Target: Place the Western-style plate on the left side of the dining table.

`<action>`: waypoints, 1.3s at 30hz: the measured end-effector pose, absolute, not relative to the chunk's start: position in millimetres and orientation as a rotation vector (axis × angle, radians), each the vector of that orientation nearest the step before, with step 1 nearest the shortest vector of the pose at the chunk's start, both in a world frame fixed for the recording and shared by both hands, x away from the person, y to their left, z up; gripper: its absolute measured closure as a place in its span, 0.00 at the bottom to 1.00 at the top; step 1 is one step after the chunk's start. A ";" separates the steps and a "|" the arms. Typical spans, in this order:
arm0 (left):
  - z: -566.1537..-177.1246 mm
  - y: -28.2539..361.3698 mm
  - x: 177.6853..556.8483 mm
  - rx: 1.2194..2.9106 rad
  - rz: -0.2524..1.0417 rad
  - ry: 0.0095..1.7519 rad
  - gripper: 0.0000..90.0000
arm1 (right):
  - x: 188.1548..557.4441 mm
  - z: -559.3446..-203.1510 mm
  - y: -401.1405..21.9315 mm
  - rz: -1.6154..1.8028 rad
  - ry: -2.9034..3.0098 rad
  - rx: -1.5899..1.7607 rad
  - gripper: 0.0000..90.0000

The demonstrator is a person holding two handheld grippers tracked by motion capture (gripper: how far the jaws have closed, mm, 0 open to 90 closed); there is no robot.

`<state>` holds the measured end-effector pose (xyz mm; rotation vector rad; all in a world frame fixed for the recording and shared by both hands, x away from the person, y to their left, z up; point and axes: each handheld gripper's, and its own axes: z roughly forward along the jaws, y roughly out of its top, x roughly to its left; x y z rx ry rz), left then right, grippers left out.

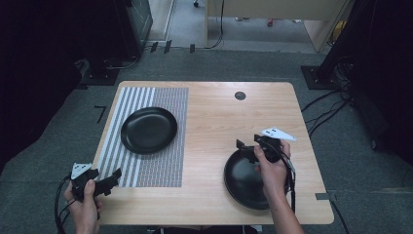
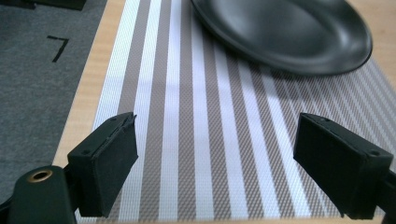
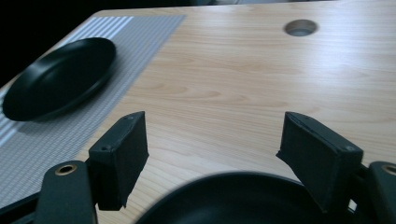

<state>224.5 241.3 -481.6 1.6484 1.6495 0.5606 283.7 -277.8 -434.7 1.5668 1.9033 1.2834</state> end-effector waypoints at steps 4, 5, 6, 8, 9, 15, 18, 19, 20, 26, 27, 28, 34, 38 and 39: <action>-486.0 242.1 216.1 1.666 0.578 1.656 0.15 | 275.6 -438.2 -294.4 1.257 1.876 1.583 0.26; -486.9 242.4 213.9 1.671 0.584 1.656 0.15 | 272.6 -440.1 -300.1 1.259 1.864 1.596 0.26; -487.6 242.8 211.8 1.676 0.593 1.657 0.15 | 266.0 -444.6 -311.3 1.252 1.847 1.613 0.26; -488.5 244.3 208.0 1.681 0.604 1.657 0.15 | 258.9 -449.8 -321.8 1.247 1.828 1.633 0.26; -488.8 245.3 206.5 1.681 0.608 1.658 0.15 | 258.9 -449.8 -321.8 1.247 1.828 1.633 0.26; -494.1 252.2 200.3 1.686 0.623 1.670 0.15 | 236.4 -464.7 -355.1 1.223 1.759 1.687 0.25; -496.8 255.9 198.5 1.687 0.619 1.670 0.15 | 228.5 -468.3 -366.4 1.204 1.736 1.690 0.25; -497.5 256.7 198.2 1.687 0.620 1.671 0.15 | 224.6 -469.9 -371.7 1.193 1.726 1.688 0.25; -498.7 257.6 197.9 1.688 0.623 1.672 0.15 | 222.2 -470.8 -374.9 1.189 1.718 1.685 0.25; -503.7 262.3 195.8 1.703 0.630 1.677 0.15 | 202.9 -476.4 -399.0 1.143 1.672 1.697 0.25; -504.5 262.8 195.5 1.705 0.632 1.677 0.15 | 199.7 -477.6 -402.8 1.129 1.666 1.699 0.25; -505.2 263.0 195.4 1.709 0.633 1.677 0.15 | 196.4 -478.9 -406.6 1.121 1.659 1.702 0.25; -509.1 262.2 196.1 1.718 0.636 1.679 0.15 | 177.8 -486.4 -431.1 1.105 1.603 1.744 0.26; -511.7 262.7 197.7 1.726 0.635 1.686 0.15 | 171.1 -491.2 -444.9 1.063 1.583 1.760 0.26; -511.9 263.0 197.7 1.724 0.635 1.688 0.15 | 170.0 -492.7 -448.0 1.059 1.579 1.763 0.26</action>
